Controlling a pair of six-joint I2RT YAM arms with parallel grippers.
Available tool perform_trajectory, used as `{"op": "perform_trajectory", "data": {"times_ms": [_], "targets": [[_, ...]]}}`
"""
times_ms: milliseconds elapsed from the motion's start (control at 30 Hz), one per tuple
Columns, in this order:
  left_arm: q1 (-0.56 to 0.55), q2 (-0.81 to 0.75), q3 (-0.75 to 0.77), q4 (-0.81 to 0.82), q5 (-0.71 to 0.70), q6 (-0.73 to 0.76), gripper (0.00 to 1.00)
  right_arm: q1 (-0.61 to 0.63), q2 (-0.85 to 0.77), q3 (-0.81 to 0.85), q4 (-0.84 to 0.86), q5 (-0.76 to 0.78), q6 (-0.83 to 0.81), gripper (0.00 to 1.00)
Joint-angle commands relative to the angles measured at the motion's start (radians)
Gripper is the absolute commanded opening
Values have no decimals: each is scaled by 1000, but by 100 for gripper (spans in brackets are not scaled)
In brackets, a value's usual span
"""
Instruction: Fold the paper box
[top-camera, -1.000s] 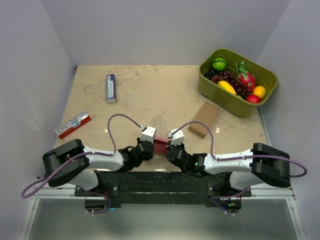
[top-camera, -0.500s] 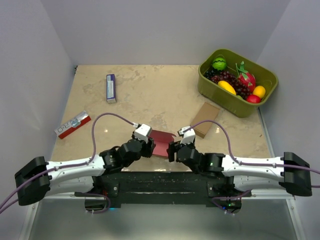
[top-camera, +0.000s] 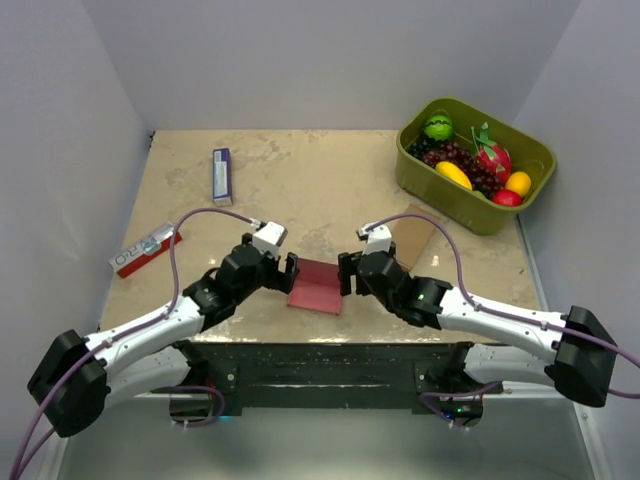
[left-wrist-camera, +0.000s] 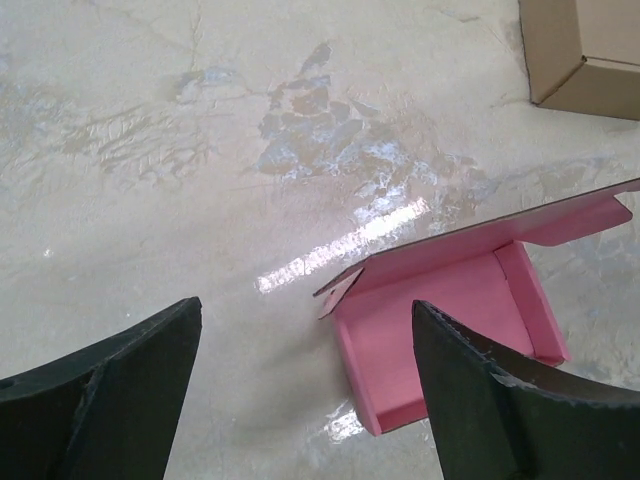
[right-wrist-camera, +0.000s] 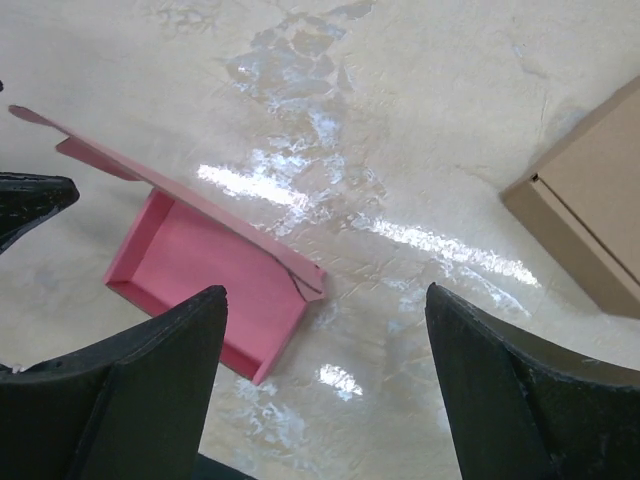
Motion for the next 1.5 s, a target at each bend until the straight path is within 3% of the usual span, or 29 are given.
{"op": "perform_trajectory", "data": {"times_ms": [0, 233, 433, 833, 1000, 1200, 1300, 1400, 1467], "targets": [[38, 59, 77, 42, 115, 87, 89, -60, 44, 70, 52, -120, -143, 83], [49, 118, 103, 38, 138, 110, 74, -94, 159, 102, 92, -148, -215, 79], [53, 158, 113, 52, 157, 120, 53, -101, 202, 108, 99, -136, -230, 67], [53, 185, 107, 65, 190, 115, 28, -101, 210, 87, 132, -176, -227, 38], [53, 193, 108, 54, 186, 112, 17, -101, 211, 87, 132, -176, -227, 34], [52, 199, 97, 78, 194, 103, 1, -100, 220, 88, 135, -167, -221, 21], [52, 204, 90, 106, 217, 75, 0, -98, 230, 87, 145, -142, -191, 8], [50, 204, 70, 161, 210, 22, 0, -71, 225, 73, 187, -101, -132, 0], [47, 204, 44, 201, 203, -32, 0, -33, 228, 73, 210, -12, -88, 0]]}}
